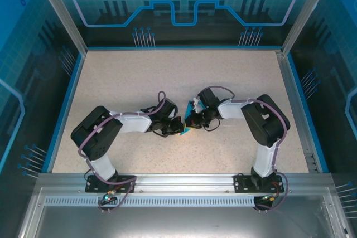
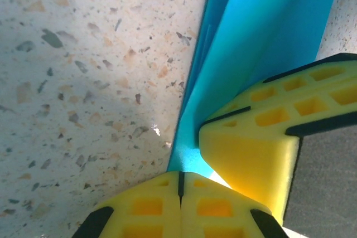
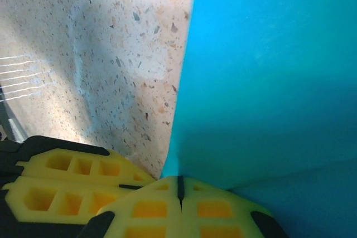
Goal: Fold a paper plane with a square sheet of paper (pick it up from the middle)
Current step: Fourth fold the wing at the center of the table.
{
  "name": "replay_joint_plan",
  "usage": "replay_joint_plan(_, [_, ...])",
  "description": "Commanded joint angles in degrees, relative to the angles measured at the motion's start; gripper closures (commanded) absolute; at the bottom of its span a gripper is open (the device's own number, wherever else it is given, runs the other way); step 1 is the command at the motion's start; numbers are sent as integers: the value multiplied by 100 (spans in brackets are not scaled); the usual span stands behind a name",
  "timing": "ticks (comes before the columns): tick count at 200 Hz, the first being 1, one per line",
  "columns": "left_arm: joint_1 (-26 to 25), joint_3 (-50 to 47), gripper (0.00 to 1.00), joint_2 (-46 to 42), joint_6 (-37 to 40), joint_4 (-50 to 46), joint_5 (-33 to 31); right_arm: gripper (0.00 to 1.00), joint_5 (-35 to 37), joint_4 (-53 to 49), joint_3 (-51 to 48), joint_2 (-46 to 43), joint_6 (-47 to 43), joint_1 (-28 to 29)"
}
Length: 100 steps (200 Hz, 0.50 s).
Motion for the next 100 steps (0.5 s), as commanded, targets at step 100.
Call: replay_joint_plan(100, [-78, -346, 100, 264, 68, -984, -152, 97, 995, -162, 800, 448, -50, -1243])
